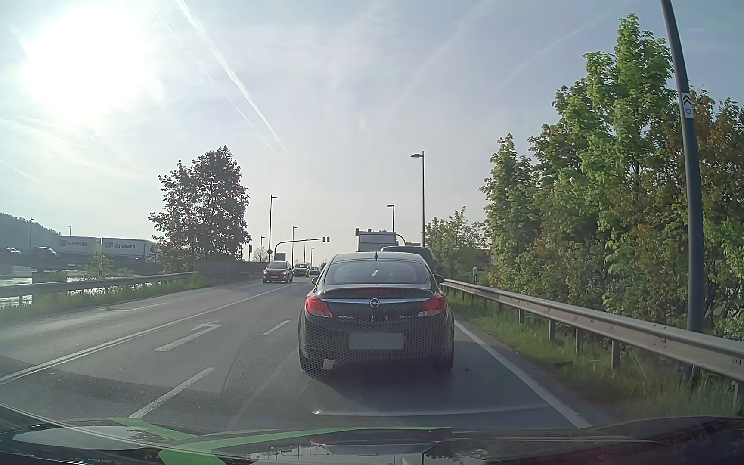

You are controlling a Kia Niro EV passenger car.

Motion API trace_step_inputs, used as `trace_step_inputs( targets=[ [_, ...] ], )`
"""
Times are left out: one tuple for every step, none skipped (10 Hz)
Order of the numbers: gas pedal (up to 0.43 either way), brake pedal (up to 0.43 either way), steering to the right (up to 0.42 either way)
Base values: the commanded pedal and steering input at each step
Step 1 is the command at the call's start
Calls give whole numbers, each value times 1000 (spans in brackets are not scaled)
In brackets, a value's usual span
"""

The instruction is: Follow the waypoints while adhering to traffic rules and regulations

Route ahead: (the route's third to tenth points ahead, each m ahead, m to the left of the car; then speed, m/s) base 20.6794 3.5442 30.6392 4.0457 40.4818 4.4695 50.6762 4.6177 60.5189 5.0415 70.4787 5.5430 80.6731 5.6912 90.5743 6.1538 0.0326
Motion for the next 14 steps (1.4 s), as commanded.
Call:
trace_step_inputs(
  targets=[
    [177, 0, -1],
    [248, 0, -1],
    [248, 0, -1],
    [248, 0, -1],
    [248, 0, -1],
    [248, 0, -1],
    [248, 0, -1],
    [248, 0, -2],
    [248, 0, -2],
    [248, 0, -2],
    [248, 0, -2],
    [260, 0, -2],
    [287, 0, -2],
    [311, 0, -2]
  ],
)
